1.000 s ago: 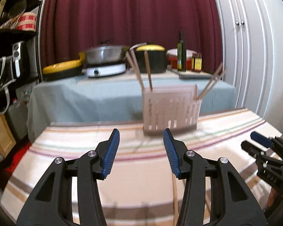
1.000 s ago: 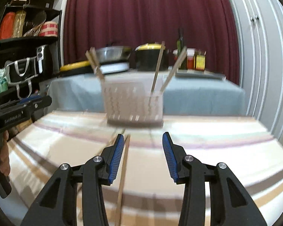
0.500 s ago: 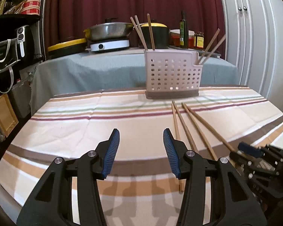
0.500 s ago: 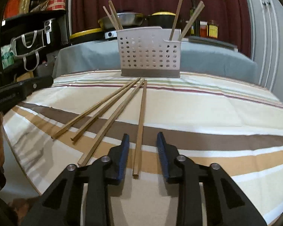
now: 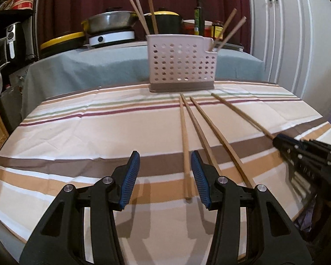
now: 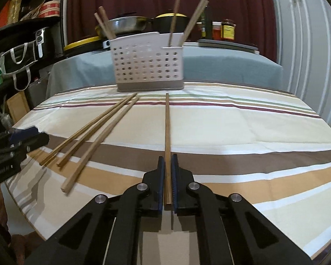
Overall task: Organize utensils
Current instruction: 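Close the right gripper on a chopstick while the left gripper grasps another, then lift both chopsticks and lower them upright into the white utensil holder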
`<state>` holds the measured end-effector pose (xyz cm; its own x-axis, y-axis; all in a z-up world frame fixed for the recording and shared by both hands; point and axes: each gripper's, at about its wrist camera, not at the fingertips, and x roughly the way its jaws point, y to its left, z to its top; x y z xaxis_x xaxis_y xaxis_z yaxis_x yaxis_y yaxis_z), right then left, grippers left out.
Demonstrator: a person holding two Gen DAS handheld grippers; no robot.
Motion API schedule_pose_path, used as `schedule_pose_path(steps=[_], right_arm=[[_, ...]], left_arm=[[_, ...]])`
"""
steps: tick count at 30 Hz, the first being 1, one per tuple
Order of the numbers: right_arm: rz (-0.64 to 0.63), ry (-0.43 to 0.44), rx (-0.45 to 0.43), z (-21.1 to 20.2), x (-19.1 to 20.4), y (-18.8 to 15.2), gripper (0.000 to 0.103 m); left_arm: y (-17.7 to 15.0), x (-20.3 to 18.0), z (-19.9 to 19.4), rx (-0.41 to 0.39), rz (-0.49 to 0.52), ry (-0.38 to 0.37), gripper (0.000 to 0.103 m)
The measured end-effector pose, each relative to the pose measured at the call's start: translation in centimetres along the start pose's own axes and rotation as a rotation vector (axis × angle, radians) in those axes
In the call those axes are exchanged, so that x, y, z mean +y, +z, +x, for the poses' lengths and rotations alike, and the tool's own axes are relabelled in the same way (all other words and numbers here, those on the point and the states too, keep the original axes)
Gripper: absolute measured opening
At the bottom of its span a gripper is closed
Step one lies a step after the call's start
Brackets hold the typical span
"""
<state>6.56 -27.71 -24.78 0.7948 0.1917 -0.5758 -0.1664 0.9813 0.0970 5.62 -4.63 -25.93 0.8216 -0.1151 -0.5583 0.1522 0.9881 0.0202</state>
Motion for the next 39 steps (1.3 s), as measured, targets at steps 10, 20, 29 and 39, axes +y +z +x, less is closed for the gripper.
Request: schedule_pose_path(steps=[10,20,29,39], right_arm=[[0.023,0.001,-0.011,-0.4,-1.2,-0.4,0.007],[0.026,0.033,-0.031,-1.0,-1.3,-0.9,0.015],[0.036,0.034,-0.037,-1.1,-1.6,-1.2,0.015],[0.04,0.027,-0.062,-2.2,-1.7,-0.2,0.007]], left_arm=[[-1.3,-1.1,1.3,0.035,0.022,-0.023,0.025],[-1.3,-1.1,1.2,0.028,0.024,-0.042,0.006],[-1.1,-1.3,0.7,0.015,0.029,-0.035,0.006],[-0.8,-0.9,-0.4,-0.017,0.025,-0.037,0.006]])
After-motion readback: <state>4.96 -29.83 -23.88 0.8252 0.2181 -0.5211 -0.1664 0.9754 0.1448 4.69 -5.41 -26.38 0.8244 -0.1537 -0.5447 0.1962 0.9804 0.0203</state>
